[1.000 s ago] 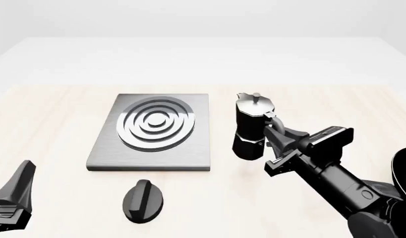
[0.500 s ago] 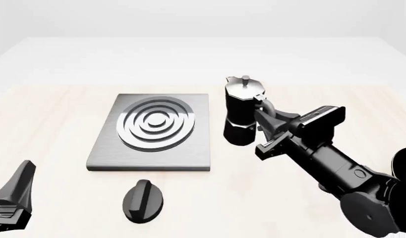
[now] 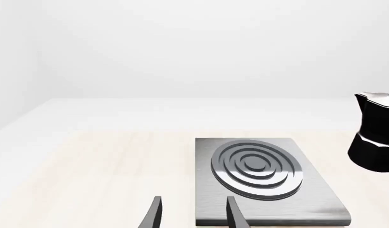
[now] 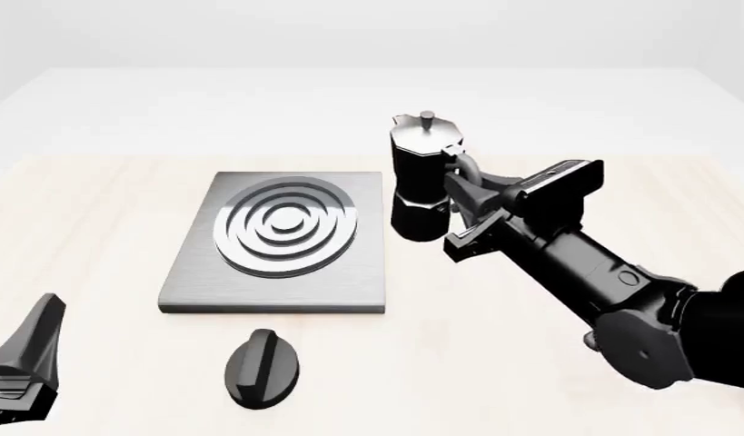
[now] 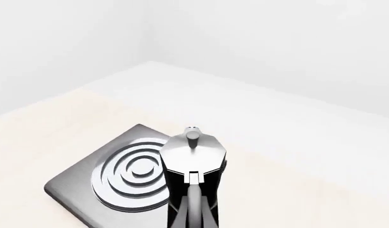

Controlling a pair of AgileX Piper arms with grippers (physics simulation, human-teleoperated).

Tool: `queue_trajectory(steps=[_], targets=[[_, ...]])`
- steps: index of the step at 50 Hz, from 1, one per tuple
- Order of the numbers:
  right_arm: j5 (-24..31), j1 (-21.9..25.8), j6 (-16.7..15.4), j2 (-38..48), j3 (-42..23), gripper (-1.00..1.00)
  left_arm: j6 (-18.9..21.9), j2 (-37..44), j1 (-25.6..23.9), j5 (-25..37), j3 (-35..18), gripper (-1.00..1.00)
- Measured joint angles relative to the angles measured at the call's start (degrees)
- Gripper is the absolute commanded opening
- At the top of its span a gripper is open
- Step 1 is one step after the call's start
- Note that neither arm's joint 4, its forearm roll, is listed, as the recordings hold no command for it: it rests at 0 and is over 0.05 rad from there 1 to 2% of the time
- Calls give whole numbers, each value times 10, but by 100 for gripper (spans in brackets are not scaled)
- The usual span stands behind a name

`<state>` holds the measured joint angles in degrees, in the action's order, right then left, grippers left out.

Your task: Put the moka pot on the stove.

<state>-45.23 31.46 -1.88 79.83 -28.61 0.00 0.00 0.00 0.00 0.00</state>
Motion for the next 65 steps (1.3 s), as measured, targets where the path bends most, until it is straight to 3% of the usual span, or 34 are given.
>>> queue_trajectory(steps=[37,65], targets=[[19,37,-1,84,-116,-100,0,0,0,0,0,100],[3,60,8,155,-198,-100,0,0,0,0,0,100]])
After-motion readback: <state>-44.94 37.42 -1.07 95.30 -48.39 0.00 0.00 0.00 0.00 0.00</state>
